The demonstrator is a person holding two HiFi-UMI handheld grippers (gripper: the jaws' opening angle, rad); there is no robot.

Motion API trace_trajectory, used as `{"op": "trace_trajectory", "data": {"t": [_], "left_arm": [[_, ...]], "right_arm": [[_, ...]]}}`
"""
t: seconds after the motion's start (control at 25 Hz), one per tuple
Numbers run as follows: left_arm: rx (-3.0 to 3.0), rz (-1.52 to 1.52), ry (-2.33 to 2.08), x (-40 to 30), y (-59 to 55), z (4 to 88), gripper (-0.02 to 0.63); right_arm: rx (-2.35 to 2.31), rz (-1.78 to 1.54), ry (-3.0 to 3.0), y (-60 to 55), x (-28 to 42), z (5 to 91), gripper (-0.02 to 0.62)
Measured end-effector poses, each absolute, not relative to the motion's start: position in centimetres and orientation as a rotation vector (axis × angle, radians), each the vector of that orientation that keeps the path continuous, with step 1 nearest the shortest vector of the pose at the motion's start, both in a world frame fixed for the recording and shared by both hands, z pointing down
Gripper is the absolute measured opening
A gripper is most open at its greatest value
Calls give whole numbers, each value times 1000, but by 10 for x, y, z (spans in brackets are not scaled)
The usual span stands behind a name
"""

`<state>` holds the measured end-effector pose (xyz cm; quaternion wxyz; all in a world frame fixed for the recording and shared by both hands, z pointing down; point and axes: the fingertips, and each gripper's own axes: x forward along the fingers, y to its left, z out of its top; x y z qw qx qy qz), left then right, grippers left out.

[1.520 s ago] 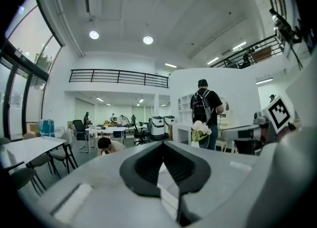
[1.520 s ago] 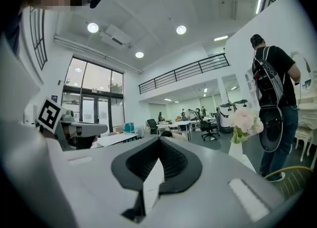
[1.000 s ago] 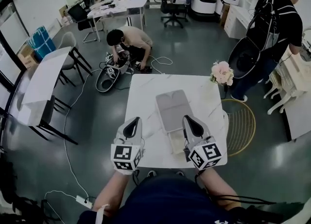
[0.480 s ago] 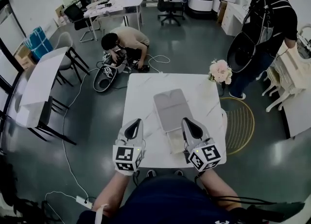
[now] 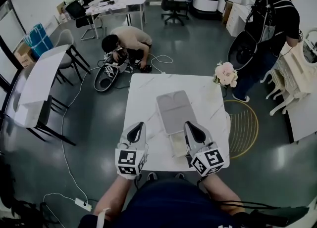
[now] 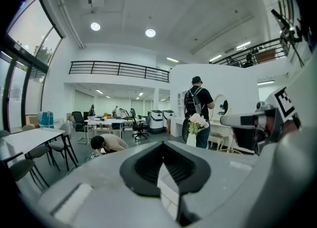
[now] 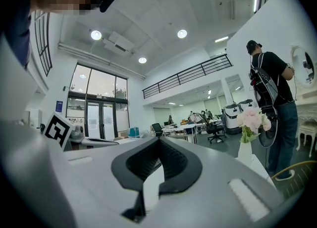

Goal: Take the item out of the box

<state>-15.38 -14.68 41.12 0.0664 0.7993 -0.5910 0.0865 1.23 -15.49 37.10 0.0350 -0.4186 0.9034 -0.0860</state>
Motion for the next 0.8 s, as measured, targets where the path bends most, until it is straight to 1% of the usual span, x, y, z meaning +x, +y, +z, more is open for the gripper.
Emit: {"op": "trace_trajectory", "data": {"t": [0.8], "left_arm": [[2400,271,-1765,-156,-147,425,2]], "right_arm": [[-1300,-277,2782,-153,10,380,2]]}}
